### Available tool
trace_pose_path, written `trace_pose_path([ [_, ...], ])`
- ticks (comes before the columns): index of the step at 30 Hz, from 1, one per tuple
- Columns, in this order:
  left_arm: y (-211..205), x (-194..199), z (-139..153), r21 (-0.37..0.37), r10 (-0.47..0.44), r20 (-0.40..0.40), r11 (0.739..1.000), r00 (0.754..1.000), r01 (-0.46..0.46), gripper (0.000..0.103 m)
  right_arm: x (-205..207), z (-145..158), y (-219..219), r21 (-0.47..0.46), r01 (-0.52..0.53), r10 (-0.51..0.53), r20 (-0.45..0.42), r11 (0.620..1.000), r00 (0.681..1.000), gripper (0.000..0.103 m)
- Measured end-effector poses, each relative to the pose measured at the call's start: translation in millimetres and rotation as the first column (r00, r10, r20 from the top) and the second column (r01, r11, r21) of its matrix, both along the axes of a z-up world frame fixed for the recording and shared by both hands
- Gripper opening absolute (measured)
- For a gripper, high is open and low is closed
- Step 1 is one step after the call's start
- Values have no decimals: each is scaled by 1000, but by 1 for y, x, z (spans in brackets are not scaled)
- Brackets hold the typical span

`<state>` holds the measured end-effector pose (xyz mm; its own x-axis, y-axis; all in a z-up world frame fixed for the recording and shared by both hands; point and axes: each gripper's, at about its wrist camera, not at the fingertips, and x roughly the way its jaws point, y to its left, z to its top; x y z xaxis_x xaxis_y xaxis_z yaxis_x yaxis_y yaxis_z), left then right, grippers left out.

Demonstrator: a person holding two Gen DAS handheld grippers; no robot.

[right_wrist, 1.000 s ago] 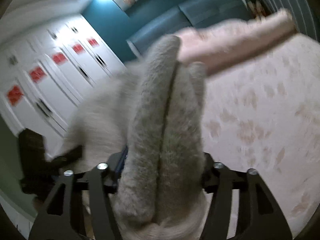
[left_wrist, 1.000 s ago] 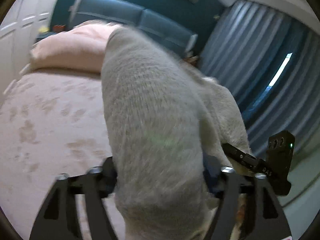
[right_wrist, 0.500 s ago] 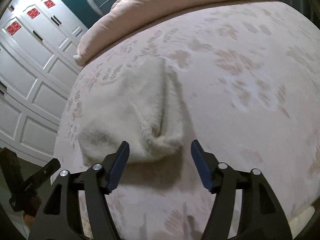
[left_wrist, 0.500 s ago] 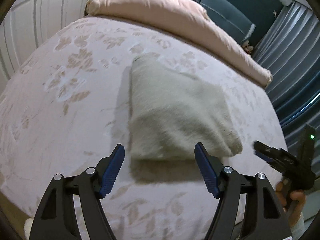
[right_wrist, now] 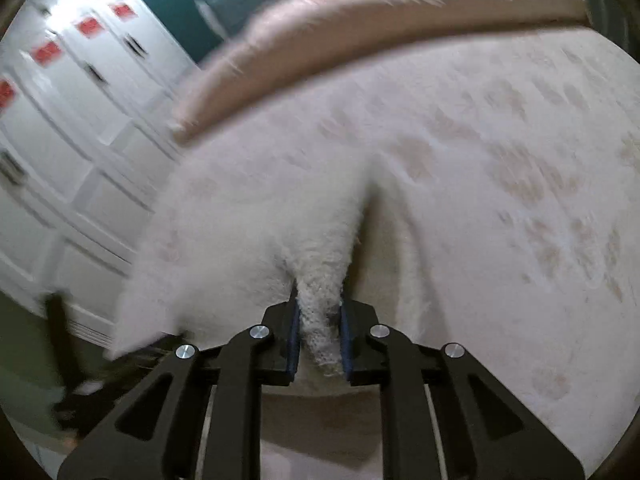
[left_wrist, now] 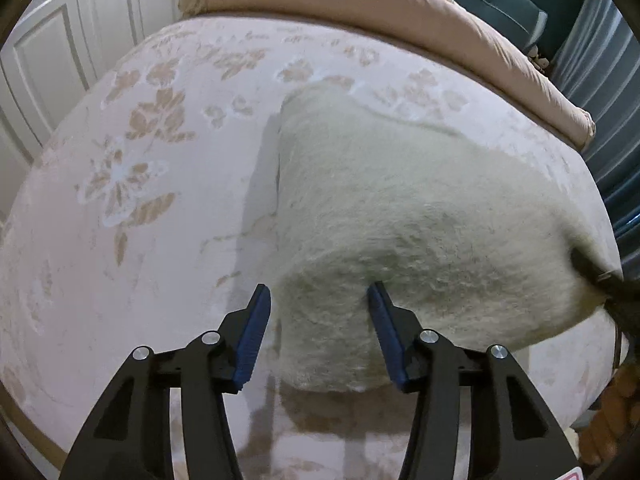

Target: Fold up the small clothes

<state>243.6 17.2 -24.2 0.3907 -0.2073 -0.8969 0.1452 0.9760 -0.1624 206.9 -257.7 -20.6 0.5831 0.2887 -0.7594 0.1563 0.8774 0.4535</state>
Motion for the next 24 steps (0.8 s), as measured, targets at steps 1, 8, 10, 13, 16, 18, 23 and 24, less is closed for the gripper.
trace_pose_path([
  [1,-2,1,-8,7,-3,-20,1000,1000,3,52,9,-27,0,-45,-12,7,-99,999,995,16],
  [8,0,-16,12,-7,3,25,1000,1000,-3,51,-10,7,-7,-62,53,-55,-17,997,998,21],
  [10,2,-18,34,-24,19,96,1000,995,-17,51,-15,25,-1,-117,48,-42,50,992,998,21],
  [13,-7,-7,39,20,15,121,1000,993,-18,51,0,15,19,-174,-38,41,13,984,999,21],
  [16,-13,11,5,97,15,43,995,999,-19,56,23,-37,40,-287,-115,73,-154,951,985,17],
  [18,-9,13,-4,80,34,19,996,999,-35,56,14,-20,44,-297,-104,78,-100,949,992,19],
  [23,-10,2,1,111,27,58,993,998,-33,56,-5,-21,34,-263,-51,31,-81,963,996,20],
  [24,-11,1,1,112,28,54,993,998,-34,56,-2,-35,35,-287,-63,28,-125,956,992,19],
])
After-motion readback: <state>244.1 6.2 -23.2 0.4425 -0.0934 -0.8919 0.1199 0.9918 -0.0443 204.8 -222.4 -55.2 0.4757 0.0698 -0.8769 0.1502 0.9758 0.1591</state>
